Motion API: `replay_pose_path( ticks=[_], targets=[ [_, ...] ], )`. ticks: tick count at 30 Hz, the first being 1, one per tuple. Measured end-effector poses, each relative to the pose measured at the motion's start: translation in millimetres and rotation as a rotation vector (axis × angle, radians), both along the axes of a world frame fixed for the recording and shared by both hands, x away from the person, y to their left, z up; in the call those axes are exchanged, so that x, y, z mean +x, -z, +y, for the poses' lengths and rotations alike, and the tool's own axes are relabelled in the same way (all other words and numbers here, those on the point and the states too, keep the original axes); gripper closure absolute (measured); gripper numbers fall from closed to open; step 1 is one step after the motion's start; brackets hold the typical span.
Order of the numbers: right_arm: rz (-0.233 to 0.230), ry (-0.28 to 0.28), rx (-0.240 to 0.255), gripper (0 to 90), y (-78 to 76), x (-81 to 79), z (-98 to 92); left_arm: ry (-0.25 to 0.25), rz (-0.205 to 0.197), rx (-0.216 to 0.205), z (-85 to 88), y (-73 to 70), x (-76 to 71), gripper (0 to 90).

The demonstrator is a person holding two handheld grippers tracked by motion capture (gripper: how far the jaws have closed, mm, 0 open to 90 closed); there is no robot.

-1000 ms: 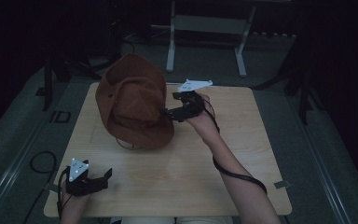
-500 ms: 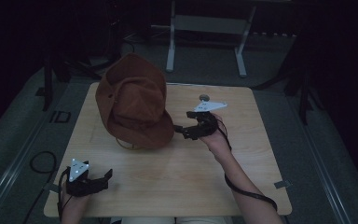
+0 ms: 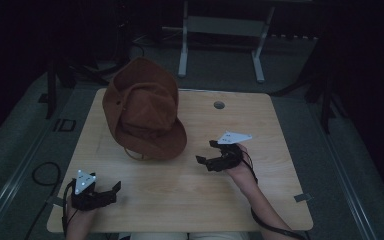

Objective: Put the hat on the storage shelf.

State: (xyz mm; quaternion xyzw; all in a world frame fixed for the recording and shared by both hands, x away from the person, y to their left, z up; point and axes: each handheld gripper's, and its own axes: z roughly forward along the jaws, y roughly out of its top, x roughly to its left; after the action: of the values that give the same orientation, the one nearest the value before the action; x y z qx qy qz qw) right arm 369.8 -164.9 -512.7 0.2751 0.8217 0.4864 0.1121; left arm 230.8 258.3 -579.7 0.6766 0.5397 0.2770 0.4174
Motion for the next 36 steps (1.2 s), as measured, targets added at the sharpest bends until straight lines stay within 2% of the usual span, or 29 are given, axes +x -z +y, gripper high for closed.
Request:
replay_pose_path(
  ticks=[4,7,8,10,12,16,21,26,33,34,36],
  targets=[
    [0.029,0.003,0.013,15.7,13.9,-6.0,-9.1,0.000,0.002,0.000,-0.3,0.3,0.3,3.0],
    [0.023,0.004,0.015,15.8,20.3,-11.9,-13.1,-0.002,0.003,0.006,-0.1,0.3,0.2,3.0],
    [0.025,-0.004,0.035,15.7,24.3,-17.3,-17.2,-0.001,0.003,0.004,0.1,0.4,0.2,3.0],
    [0.025,-0.004,0.035,15.7,24.3,-17.3,-17.2,-0.002,0.004,0.002,0.1,0.6,0.2,3.0],
    [0.019,0.008,0.045,15.7,30.0,-25.4,-26.6,0.000,0.006,0.005,-0.8,0.6,0.3,3.0],
    [0.022,0.005,0.036,15.6,36.9,-34.4,-37.7,0.007,0.007,0.002,-0.5,0.4,-0.1,3.0],
    [0.010,-0.007,-0.001,15.6,46.4,-45.7,-51.4,0.000,0.002,-0.001,1.0,0.0,-0.2,3.0],
    [-0.012,0.034,-0.013,15.3,48.1,-55.0,-68.2,0.004,0.008,0.001,0.1,0.7,0.0,3.0],
    [-0.014,0.079,-0.021,15.3,49.4,-59.9,-88.9,0.003,0.005,0.002,0.7,0.6,-0.5,3.0],
    [-0.025,0.105,-0.047,14.8,50.4,-61.3,-95.9,0.005,0.004,-0.002,1.1,0.8,-0.6,3.0],
    [-0.028,0.119,-0.061,14.8,50.8,-61.4,-98.3,0.006,0.004,0.000,1.1,0.9,-0.7,3.0]
  ],
)
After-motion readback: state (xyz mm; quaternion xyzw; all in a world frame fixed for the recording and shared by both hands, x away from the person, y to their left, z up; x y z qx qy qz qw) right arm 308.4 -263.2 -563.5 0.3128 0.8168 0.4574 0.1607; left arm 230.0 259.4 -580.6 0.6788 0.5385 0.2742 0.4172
